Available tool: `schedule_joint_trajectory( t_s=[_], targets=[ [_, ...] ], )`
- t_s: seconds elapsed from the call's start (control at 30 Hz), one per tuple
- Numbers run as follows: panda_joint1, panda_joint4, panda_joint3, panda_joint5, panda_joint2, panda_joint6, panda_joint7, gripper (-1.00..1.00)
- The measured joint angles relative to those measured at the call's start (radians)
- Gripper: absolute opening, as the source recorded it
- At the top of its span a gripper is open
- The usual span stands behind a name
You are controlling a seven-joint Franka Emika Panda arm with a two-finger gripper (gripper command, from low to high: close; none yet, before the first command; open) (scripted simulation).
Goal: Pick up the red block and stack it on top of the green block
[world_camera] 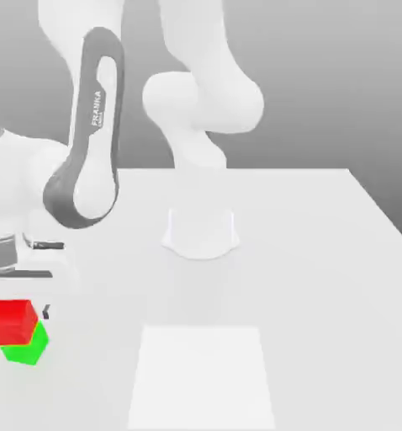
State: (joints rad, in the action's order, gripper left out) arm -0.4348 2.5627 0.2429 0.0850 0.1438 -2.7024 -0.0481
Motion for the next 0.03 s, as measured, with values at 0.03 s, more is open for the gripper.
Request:
schedule_joint_trajectory(
  t_s=[0.03],
  targets=[
    [0.001,0.002,0.005,-0.022,-0.033,0.03,-0.016,1.0]
  ],
)
